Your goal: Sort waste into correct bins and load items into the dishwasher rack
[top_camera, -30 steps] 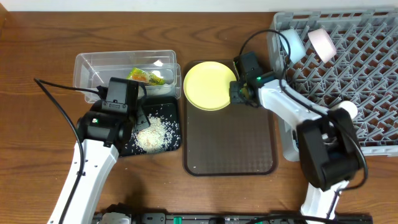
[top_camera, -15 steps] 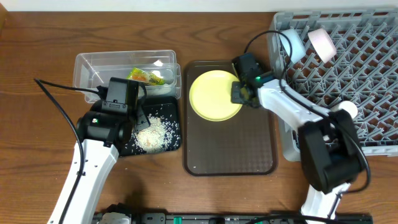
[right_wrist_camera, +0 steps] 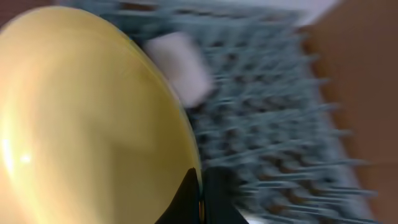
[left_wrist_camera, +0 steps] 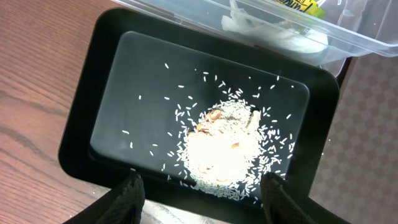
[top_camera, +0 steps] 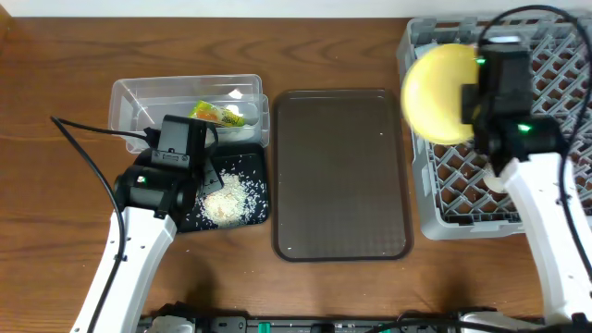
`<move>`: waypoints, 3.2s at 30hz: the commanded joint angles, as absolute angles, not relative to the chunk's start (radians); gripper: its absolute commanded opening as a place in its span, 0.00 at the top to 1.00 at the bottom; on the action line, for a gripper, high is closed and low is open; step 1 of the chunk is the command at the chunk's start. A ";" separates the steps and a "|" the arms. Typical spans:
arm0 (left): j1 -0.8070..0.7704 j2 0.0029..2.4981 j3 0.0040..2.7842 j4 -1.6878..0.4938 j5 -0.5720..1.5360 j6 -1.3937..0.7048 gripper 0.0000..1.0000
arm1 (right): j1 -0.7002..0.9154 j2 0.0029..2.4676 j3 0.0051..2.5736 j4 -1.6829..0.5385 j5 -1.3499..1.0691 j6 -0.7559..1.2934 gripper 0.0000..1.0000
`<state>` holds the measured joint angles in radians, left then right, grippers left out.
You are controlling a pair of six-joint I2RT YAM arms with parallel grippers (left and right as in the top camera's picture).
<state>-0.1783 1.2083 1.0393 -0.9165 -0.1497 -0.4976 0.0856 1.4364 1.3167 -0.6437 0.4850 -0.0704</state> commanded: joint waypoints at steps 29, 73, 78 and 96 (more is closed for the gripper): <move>-0.173 1.210 1.051 -0.915 -0.166 -0.503 0.21 | 0.053 1.492 1.320 -0.715 0.304 0.150 0.33; -0.176 0.513 0.802 -0.967 0.049 -0.285 0.08 | -0.019 0.554 0.696 -0.890 -0.094 0.141 0.01; -0.176 0.513 0.802 -0.968 0.049 -0.285 0.07 | -0.019 0.554 0.696 -0.934 -0.094 0.141 0.01; -0.176 0.513 0.802 -0.968 0.049 -0.285 0.06 | 0.075 0.081 0.398 -0.513 -0.057 0.081 0.01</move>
